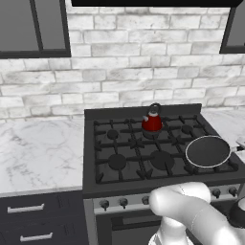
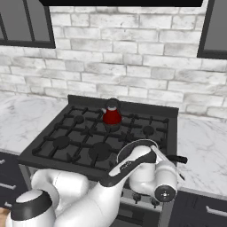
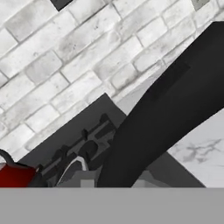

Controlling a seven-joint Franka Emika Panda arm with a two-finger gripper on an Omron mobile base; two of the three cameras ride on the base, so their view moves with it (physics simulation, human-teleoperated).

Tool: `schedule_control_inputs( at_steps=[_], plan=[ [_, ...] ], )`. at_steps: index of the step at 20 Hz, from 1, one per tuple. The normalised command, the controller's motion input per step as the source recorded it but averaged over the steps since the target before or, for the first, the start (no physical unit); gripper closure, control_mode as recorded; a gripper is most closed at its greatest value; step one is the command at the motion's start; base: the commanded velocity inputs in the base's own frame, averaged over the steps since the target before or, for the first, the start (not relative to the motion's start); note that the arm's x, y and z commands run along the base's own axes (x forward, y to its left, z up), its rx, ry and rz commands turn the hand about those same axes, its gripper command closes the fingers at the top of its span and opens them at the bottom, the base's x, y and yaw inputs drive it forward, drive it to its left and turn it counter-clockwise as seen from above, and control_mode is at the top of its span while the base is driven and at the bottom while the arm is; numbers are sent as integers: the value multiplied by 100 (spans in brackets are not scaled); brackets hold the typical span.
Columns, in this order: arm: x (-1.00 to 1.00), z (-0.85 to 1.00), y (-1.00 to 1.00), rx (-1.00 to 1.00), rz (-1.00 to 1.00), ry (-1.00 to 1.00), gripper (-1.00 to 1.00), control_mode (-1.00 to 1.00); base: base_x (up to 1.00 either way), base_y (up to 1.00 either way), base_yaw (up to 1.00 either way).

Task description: Pick the pan from the cabinet and place it on the stove. Then turn on the stove burner for the pan.

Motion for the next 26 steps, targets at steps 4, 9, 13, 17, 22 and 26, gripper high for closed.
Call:
schedule_control_inputs(
  at_steps=[4, 9, 13, 17, 22, 26],
  plan=[
    [15, -15, -21, -5, 0, 11, 100, -100, 0, 0, 0],
    [4, -11, -1, -3, 0, 17, -100, -100, 0, 0, 0],
    [1, -10, 0, -4, 0, 14, -100, -100, 0, 0, 0],
    [3, -18, 0, 0, 0, 5, -100, -100, 0, 0, 0],
    [0, -11, 0, 0, 0, 0, -100, -100, 0, 0, 0],
    [0, 1, 0, 0, 0, 3, -100, -100, 0, 0, 0]
  ],
)
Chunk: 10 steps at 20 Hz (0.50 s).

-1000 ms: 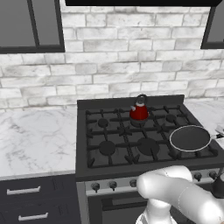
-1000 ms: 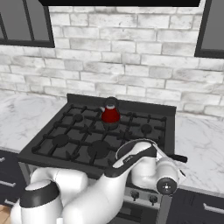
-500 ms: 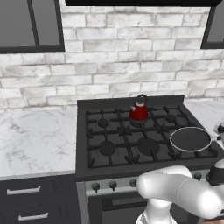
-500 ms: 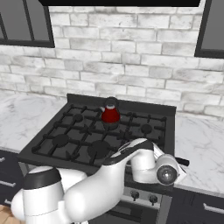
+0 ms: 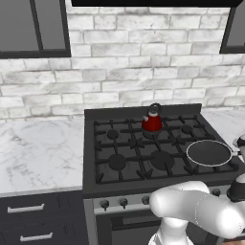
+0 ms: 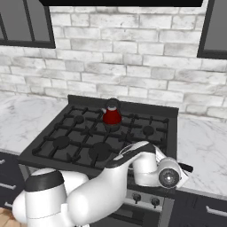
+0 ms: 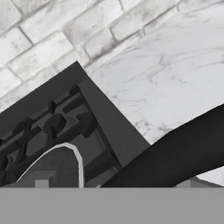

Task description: Pick the pan from the cabinet and place it on the stove. Then turn on the stove burner for the pan.

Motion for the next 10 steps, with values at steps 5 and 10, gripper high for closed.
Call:
schedule_control_inputs(
  at_steps=[5, 10],
  plan=[
    [0, 12, 0, 0, -1, 25, -100, -100, 0, 0, 0],
    [0, 1, 0, 0, -3, 29, -100, -100, 0, 0, 0]
  ],
)
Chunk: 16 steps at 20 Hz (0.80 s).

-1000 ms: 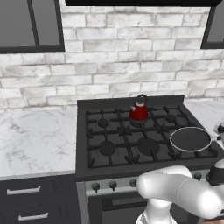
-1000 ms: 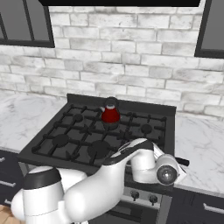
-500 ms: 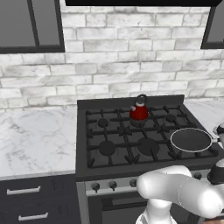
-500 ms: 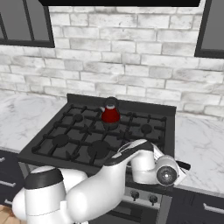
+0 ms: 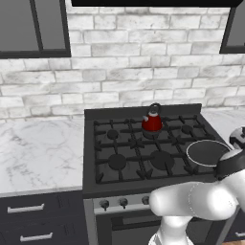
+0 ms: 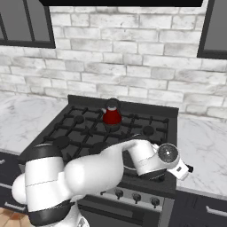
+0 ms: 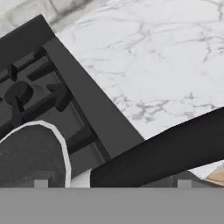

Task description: Pick the pan from the cabinet and place it on the stove. Then turn on the stove burner for the pan.

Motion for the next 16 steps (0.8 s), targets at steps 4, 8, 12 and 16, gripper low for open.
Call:
schedule_control_inputs(
  at_steps=[4, 8, 12, 16],
  plan=[
    [0, -14, -1, 7, 0, 7, -100, -100, 0, 0, 0],
    [0, -1, 0, 12, 0, 6, -100, -100, 0, 0, 0],
    [0, 0, -1, 12, 0, 4, -100, -100, 0, 0, 0],
    [-28, 0, -2, 9, -1, 1, -100, -100, 0, 0, 0]
  ],
)
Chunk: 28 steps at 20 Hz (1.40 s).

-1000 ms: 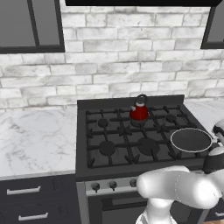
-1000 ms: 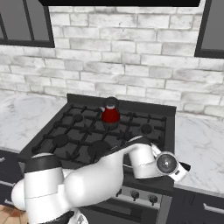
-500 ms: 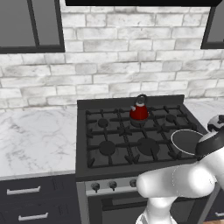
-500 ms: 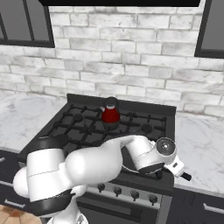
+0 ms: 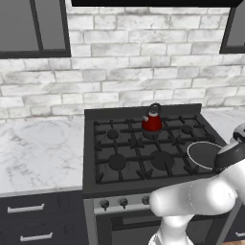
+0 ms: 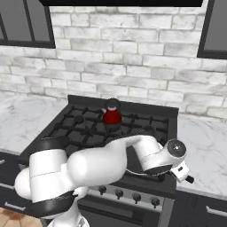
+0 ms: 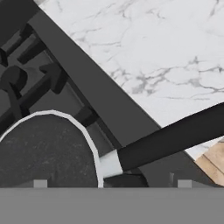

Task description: Pick the pan from the cabinet and place it on the stove. Then turn on the stove burner for the pan.

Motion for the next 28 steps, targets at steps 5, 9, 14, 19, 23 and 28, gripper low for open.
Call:
schedule_control_inputs(
  at_steps=[5, 9, 14, 19, 23, 28],
  plan=[
    [-63, 0, 9, 8, -1, 0, -100, -100, 0, 0, 0],
    [-68, 0, 29, 7, 0, 0, -100, -100, 0, 0, 0],
    [-54, 0, 39, 10, 0, -2, -100, -100, 0, 0, 0],
    [-39, 0, 37, 17, 0, -9, -100, -100, 0, 0, 0],
    [-33, 0, 23, 23, 0, -10, -100, -100, 0, 0, 0],
    [-24, 0, 5, 32, -2, -13, -100, -100, 0, 0, 0]
  ],
)
